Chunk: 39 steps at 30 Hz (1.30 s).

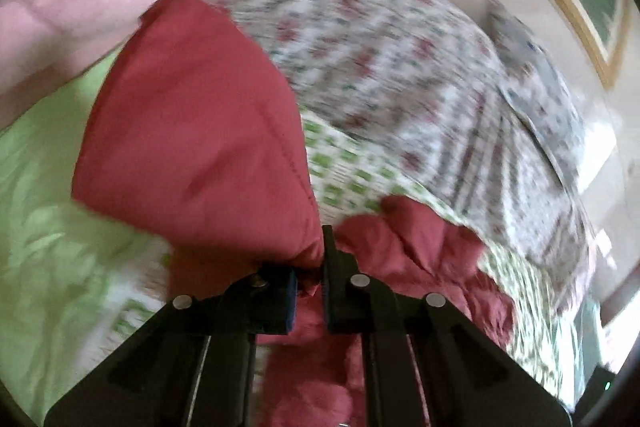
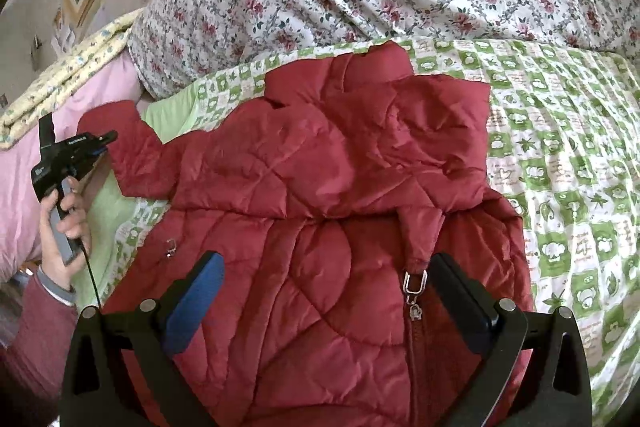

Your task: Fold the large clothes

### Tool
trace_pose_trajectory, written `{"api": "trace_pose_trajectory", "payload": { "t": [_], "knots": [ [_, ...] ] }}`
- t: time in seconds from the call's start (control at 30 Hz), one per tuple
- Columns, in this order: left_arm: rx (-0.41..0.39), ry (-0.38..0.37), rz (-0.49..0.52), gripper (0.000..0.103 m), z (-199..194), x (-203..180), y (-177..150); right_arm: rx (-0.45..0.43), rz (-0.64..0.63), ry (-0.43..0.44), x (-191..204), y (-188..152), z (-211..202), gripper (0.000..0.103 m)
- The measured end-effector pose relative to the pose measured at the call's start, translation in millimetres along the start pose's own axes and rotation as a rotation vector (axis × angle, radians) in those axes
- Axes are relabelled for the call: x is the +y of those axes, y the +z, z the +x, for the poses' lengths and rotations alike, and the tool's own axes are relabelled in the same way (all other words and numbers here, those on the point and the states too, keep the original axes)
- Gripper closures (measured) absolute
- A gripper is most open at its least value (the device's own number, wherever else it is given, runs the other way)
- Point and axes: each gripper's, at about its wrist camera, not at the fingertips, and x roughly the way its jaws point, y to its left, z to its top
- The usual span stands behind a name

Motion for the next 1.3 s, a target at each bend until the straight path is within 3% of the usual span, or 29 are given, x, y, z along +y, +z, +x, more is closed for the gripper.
{"api": "trace_pose_trajectory", "payload": {
  "t": [0.23,0.47,0.87,1.07,1.3],
  "knots": [
    [0.081,-0.105,0.149,0.096,20,-75,-37,-0.011,0.04,-0.003,-17,3,-4,0.0],
    [0.153,-0.163,0.285,0.096,41,-142,-73,-0.022,0.188,0.034,-52,8,-2,0.0],
    [0.263,-0.21,0.359,0.096,84,-196,-132,-0.053,0.302,0.095,-88,32,4,0.0],
    [0.323,-0.243,0.428,0.096,96,-224,-166,-0.015,0.369,0.191,-98,49,38,0.0],
    [0.353,-0.24,0.424,0.096,102,-226,-174,0.045,0.461,0.243,-110,70,91,0.001]
  ]
}}
